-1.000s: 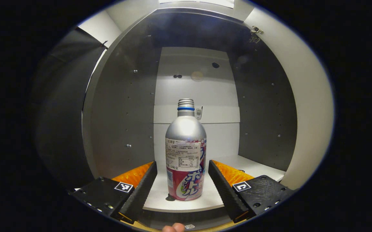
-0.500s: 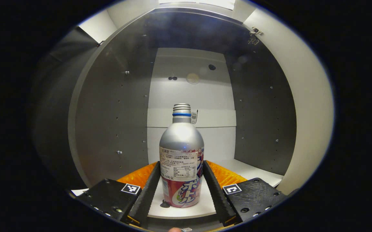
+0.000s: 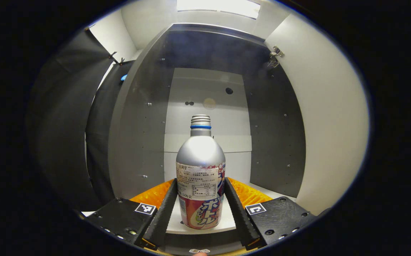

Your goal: Open the cabinet door with the right hand, grasp the bottle in the cabinet with the left hand and place it on the coaster, then close the cabinet door with the right hand.

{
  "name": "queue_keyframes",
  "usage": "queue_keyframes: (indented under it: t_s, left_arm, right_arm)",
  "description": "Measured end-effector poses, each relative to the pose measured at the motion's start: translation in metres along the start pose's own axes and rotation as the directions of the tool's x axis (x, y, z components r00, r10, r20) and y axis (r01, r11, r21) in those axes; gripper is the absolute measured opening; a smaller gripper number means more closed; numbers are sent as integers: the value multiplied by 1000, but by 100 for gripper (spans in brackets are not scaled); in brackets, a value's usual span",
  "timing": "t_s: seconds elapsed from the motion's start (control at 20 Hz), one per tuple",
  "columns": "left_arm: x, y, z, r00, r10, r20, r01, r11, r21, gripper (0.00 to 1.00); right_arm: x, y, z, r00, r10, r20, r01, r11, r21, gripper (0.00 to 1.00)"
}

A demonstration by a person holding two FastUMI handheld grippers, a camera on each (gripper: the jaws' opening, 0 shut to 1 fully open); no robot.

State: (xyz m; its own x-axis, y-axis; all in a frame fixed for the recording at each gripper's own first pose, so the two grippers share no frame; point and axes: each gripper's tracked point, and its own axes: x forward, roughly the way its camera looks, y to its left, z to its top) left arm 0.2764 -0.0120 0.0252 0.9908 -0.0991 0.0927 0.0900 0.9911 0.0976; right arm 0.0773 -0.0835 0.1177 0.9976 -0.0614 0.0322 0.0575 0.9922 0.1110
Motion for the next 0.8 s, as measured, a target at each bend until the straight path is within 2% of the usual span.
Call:
queue_keyframes:
  t_s: [0.15, 0.4, 0.45, 0.5, 0.8]
  left_arm:
    - [-29, 6, -2, 1000, 6, 4, -7, 1000, 28, 76]
    - [-91, 22, -31, 998, 46, -34, -45, 999, 28, 76]
    - [-103, 28, -40, 997, 63, -44, -62, 998, 23, 87]
    - [-116, 33, -48, 995, 83, -53, -82, 996, 21, 76]
    - [-175, 64, -118, 970, 200, -140, -196, 980, 43, 76]
  right_arm:
    - [-1, 9, 0, 1000, 26, 3, -26, 1000, -6, 87]
    - [-2, 11, -4, 1000, 25, -6, -25, 999, -27, 87]
    - [-2, 12, -3, 1000, 30, -6, -30, 999, -23, 87]
    - [-3, 13, -3, 999, 32, -5, -32, 999, -22, 87]
    - [-4, 17, 2, 1000, 27, -3, -27, 998, -48, 87]
